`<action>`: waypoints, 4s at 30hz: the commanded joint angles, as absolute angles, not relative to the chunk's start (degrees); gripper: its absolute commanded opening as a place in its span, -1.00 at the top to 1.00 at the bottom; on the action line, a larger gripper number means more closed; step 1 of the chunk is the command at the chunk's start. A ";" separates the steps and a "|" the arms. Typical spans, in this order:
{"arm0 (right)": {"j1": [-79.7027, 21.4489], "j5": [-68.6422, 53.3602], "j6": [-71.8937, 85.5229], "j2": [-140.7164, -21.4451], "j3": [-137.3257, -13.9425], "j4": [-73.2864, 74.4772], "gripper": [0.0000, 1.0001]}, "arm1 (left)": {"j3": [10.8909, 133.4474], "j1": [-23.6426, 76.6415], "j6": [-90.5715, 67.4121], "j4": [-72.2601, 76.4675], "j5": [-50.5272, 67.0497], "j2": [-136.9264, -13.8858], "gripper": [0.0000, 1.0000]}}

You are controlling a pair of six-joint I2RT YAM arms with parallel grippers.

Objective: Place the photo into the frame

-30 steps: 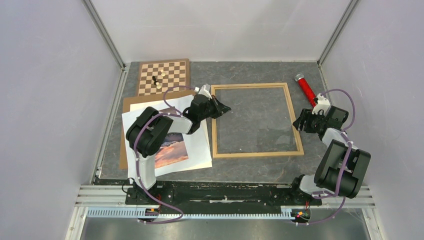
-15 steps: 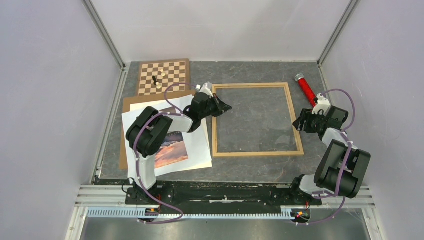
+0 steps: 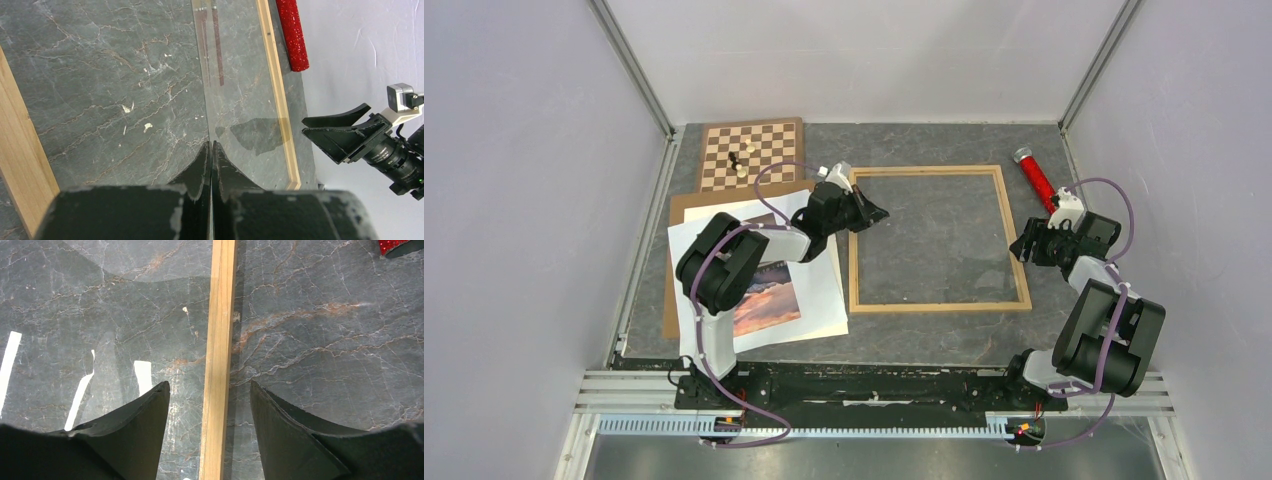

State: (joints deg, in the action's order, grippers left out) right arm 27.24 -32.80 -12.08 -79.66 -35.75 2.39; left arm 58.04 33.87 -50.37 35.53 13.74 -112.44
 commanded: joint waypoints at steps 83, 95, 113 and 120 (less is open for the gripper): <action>27.51 -33.22 -14.52 -79.38 -35.34 0.88 -0.25 | 64.17 34.38 -36.65 29.10 15.22 -110.25 0.96; 27.51 -33.31 -14.50 -79.47 -35.24 0.87 -0.25 | 62.67 34.40 -38.17 28.98 13.89 -109.76 0.95; 27.51 -33.14 -14.50 -79.53 -35.18 0.80 -0.25 | 61.83 34.44 -38.26 28.91 14.02 -109.13 0.96; 27.51 -33.22 -14.41 -79.79 -35.27 0.62 -0.25 | 61.44 34.39 -37.71 28.68 13.55 -108.37 0.95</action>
State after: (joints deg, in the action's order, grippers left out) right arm 27.24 -32.75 -13.58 -79.66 -35.73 2.39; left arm 61.56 34.15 -40.12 27.46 13.67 -112.25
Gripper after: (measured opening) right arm 0.626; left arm 0.025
